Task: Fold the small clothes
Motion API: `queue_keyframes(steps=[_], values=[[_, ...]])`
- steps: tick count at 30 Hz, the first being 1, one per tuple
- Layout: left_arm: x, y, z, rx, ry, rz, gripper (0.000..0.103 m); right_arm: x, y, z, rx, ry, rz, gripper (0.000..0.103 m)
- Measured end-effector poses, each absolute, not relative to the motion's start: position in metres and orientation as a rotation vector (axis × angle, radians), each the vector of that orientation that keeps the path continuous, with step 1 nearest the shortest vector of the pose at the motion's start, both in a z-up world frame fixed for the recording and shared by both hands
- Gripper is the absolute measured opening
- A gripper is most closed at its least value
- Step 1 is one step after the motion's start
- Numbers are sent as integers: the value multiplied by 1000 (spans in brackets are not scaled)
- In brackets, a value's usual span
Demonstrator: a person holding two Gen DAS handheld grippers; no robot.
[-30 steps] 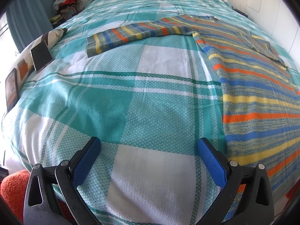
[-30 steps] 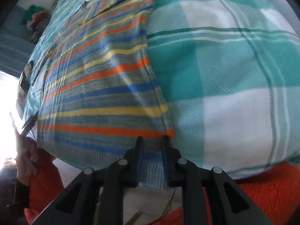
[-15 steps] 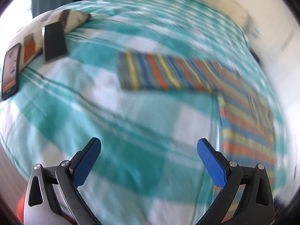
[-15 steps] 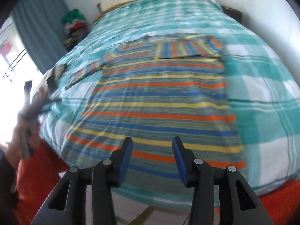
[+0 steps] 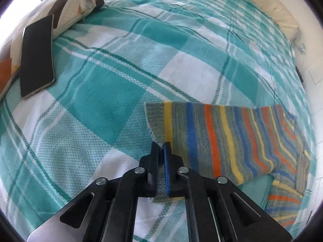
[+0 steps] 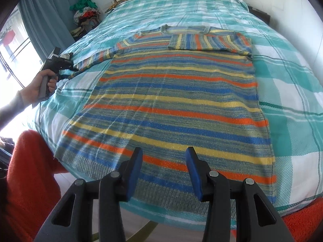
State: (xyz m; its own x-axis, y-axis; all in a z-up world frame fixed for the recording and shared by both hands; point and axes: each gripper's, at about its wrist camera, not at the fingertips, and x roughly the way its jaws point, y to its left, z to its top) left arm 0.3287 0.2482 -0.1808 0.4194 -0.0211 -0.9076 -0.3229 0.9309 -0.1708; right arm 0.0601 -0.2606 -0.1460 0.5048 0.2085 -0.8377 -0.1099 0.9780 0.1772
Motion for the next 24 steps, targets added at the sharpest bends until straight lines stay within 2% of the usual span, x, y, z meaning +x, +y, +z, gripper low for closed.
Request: queue_keyframes(steps=[4, 8, 12, 14, 16, 17, 24], values=[[337, 189, -110, -176, 1008, 109, 1, 55, -262, -140, 106, 979, 206, 44], [341, 69, -40, -39, 904, -155, 1, 52, -261, -140, 119, 968, 231, 44], [336, -46, -25, 56, 875, -387, 4, 50, -263, -138, 131, 957, 237, 44], [340, -93, -46, 84, 944, -484, 17, 49, -265, -137, 133, 953, 237, 44], [340, -116, -67, 115, 993, -490, 60, 47, -268, -138, 137, 951, 231, 44], [340, -117, -76, 119, 989, -470, 64, 47, -270, -138, 145, 952, 229, 44], [356, -41, -133, 27, 1056, -207, 63, 45, -281, -144, 184, 964, 229, 44]])
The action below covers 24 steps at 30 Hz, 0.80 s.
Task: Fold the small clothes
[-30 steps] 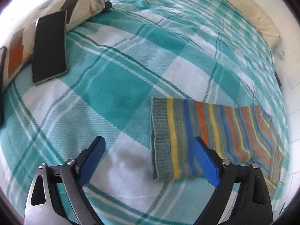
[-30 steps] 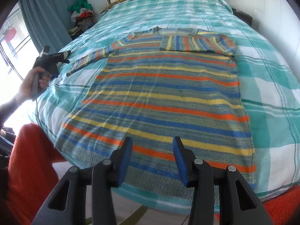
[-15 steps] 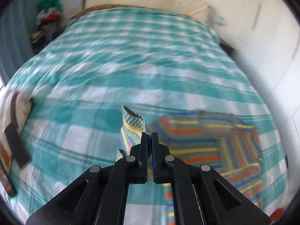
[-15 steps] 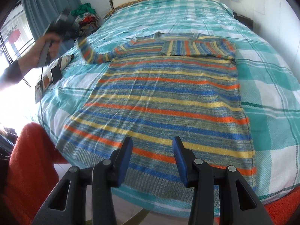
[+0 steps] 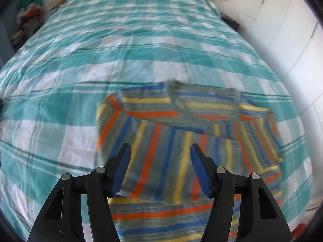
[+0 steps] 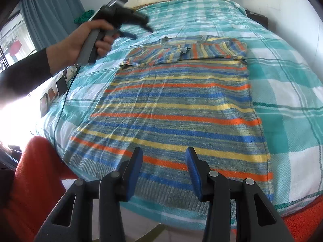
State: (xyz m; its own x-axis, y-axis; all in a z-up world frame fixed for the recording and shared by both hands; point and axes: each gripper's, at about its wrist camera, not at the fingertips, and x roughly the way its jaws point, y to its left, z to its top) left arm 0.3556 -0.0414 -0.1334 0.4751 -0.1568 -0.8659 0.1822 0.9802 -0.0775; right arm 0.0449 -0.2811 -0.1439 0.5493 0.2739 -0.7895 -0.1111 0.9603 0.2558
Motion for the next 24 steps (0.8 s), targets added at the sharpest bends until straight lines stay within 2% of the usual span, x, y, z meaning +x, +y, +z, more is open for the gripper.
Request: queue_keyframes(steps=[2, 3, 4, 5, 7, 12, 15, 20, 24], values=[[356, -31, -164, 103, 1098, -142, 62, 47, -282, -147, 191, 974, 232, 44], [356, -23, -185, 163, 1148, -82, 51, 48, -282, -148, 193, 977, 234, 44], [354, -11, -202, 195, 1190, -27, 51, 48, -281, -148, 194, 980, 235, 44], [349, 2, -206, 143, 1180, -38, 54, 48, -282, -149, 196, 981, 233, 44], [340, 22, -199, 86, 1144, 13, 68, 48, -282, -150, 199, 985, 229, 44], [316, 27, -173, 62, 1087, -21, 67, 53, -289, -154, 234, 1013, 217, 44], [303, 19, -158, 71, 1001, -57, 75, 72, -294, -134, 296, 1008, 223, 44], [313, 10, -178, 74, 969, -82, 76, 164, -298, -80, 442, 929, 316, 45], [315, 23, -210, -14, 1017, -58, 76, 271, -320, -97, 607, 914, 255, 44]])
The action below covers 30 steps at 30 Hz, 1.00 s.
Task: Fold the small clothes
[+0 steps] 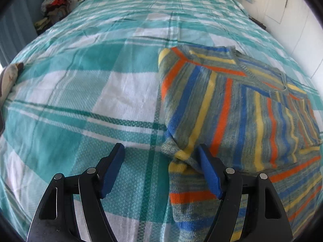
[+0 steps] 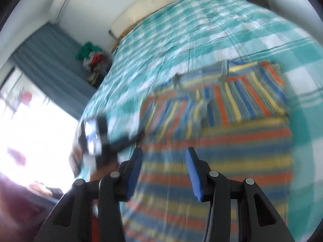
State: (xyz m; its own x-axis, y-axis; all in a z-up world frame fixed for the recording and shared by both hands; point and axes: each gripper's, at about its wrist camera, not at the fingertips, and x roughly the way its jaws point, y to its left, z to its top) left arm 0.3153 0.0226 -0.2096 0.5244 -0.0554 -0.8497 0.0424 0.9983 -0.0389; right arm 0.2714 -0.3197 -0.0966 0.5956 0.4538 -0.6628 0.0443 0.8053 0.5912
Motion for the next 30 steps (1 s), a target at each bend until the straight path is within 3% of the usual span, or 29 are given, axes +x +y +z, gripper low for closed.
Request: queue_keyframes(steps=[7, 8, 9, 10, 14, 18, 21, 25, 28, 30], values=[[306, 22, -211, -12, 946, -69, 84, 379, -333, -191, 748, 1179, 173, 42], [306, 22, -212, -13, 942, -70, 84, 383, -331, -198, 757, 1200, 172, 28], [306, 22, -212, -15, 939, -72, 84, 388, -327, -200, 724, 1209, 182, 5], [305, 23, -212, -18, 935, -74, 84, 390, -321, -192, 649, 1191, 188, 3], [303, 19, -213, -3, 920, -74, 90, 384, -299, -151, 349, 977, 214, 3], [303, 17, -213, 18, 925, -55, 93, 393, -300, -191, 316, 1087, 178, 13], [299, 20, -206, 2, 942, -49, 93, 372, -309, -173, 330, 1002, 143, 18], [280, 16, -196, -7, 930, -96, 94, 336, -287, -146, 228, 922, 299, 18], [272, 4, -212, 87, 1016, -91, 95, 330, -269, -190, 111, 1122, 322, 21], [260, 7, -207, 114, 1008, -85, 95, 314, -280, -196, 136, 1123, 299, 19]])
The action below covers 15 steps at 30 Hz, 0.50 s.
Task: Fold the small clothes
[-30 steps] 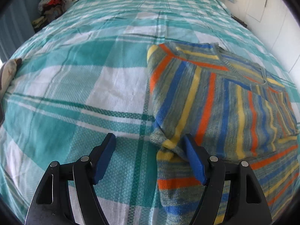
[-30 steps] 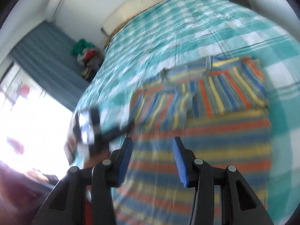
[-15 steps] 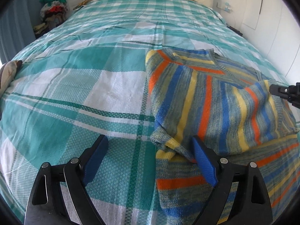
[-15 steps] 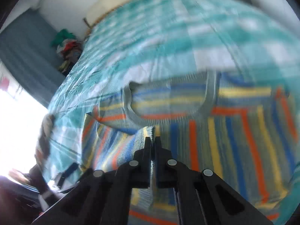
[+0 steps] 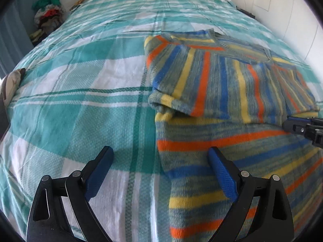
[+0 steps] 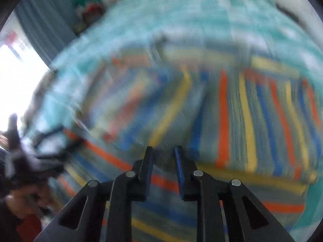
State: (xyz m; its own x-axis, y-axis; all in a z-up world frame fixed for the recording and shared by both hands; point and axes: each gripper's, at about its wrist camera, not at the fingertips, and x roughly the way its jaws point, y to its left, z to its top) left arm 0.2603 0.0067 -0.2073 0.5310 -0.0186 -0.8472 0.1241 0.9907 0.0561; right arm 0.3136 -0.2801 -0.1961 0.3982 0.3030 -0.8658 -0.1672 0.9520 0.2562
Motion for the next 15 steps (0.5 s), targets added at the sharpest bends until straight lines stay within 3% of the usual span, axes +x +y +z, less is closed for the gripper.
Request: queue_keyframes(steps=[8, 12, 15], values=[[162, 9, -178, 56, 1057, -176, 95, 192, -275, -158, -23, 1133, 279, 26], [104, -8, -205, 117, 1163, -192, 95, 117, -268, -176, -48, 1193, 228, 41], [77, -14, -215, 193, 1086, -164, 98, 76, -269, -194, -33, 1177, 161, 43]])
